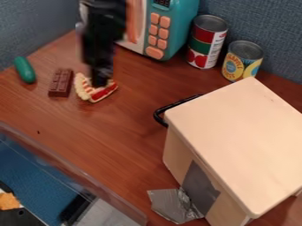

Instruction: Open the drawer

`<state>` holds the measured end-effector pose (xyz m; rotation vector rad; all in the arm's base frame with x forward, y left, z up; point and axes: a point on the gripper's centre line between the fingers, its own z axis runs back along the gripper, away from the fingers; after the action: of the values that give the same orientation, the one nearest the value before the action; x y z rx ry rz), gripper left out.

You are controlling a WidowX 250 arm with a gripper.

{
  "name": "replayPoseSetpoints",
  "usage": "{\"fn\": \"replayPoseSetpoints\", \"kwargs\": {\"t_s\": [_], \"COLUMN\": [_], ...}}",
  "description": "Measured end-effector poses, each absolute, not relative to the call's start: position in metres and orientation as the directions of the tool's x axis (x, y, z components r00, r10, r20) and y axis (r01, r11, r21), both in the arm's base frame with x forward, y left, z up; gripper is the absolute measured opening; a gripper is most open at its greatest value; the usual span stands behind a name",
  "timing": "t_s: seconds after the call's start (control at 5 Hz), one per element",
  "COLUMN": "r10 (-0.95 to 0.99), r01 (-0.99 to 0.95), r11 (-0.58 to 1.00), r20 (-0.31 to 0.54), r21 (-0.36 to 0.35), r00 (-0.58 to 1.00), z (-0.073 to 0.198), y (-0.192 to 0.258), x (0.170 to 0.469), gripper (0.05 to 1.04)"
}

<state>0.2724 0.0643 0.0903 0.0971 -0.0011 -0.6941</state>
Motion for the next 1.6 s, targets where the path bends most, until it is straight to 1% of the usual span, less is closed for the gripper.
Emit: {"fn": "replayPoseSetpoints", "kwargs": {"t_s": [0.2, 0.4, 0.6, 0.8, 1.0, 1.2, 1.4, 1.6], "r10": [-0.616, -0.585, -0.536, -0.487, -0.458, -0.450, -0.462, -0.456], "r01": [0.617, 0.586, 0.536, 0.489, 0.463, 0.456, 0.466, 0.457], "r11": [0.784, 0.810, 0.844, 0.872, 0.884, 0.887, 0.883, 0.887], "r20": [-0.035, -0.018, 0.001, 0.054, 0.075, 0.084, 0.063, 0.044], "r21": [0.065, 0.031, 0.012, -0.029, -0.065, -0.075, -0.061, -0.059], "r00": [0.787, 0.811, 0.844, 0.872, 0.886, 0.889, 0.885, 0.889], "z": [0.074, 0.059, 0.052, 0.054, 0.056, 0.056, 0.045, 0.028], "y": [0.039, 0.015, 0.009, 0.000, -0.007, -0.011, -0.015, -0.014], "x": [0.292, 0.314, 0.329, 0.339, 0.340, 0.341, 0.339, 0.337], "gripper": [0.999, 1.000, 1.000, 0.999, 0.999, 0.999, 1.000, 0.999]}}
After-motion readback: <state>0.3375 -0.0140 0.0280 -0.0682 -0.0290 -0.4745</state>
